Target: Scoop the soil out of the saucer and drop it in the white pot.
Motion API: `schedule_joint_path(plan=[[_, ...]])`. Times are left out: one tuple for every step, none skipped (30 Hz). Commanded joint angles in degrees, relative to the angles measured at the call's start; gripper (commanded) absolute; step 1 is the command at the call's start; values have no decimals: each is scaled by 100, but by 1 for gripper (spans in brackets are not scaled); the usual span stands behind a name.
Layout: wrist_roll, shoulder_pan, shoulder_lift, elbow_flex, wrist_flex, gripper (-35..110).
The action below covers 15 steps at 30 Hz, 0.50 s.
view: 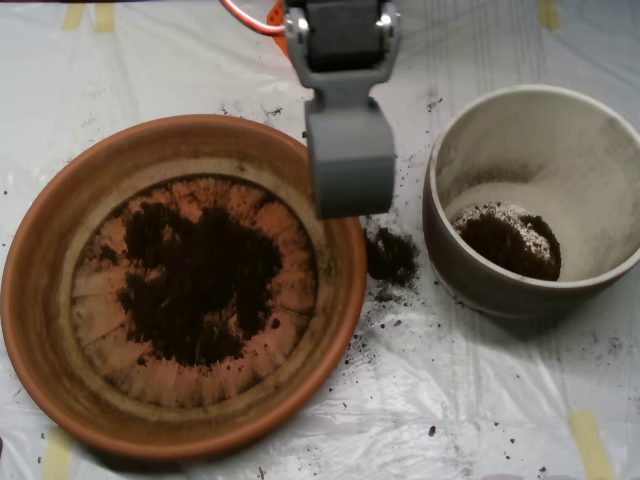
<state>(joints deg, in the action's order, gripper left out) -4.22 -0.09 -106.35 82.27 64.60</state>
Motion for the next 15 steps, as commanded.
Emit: schedule_joint_path(plan=[[88, -650, 211, -932, 255, -1], [97, -826, 413, -1134, 387, -1], [70, -1011, 571, -1292, 466, -1], [9, -1187, 694, -1389, 519, -1], [-70, -1354, 817, -1485, 589, -1], [-132, -1503, 993, -1687, 738, -1], [-158, -1617, 1151, -1898, 888, -1], [-211, -1731, 1301, -2109, 1055, -1], [-237, -1828, 1441, -2329, 1230, -1], [-264, -1934, 1547, -2487, 1354, -1], [-299, -2021, 1617, -2628, 1503, -1], [-308, -2101, 1635, -2689, 1573, -1], [-325, -2171, 1652, -2760, 1661, -1], [-343, -2224, 1652, -2795, 1723, -1], [-343, -2250, 1652, -2856, 1811, -1]])
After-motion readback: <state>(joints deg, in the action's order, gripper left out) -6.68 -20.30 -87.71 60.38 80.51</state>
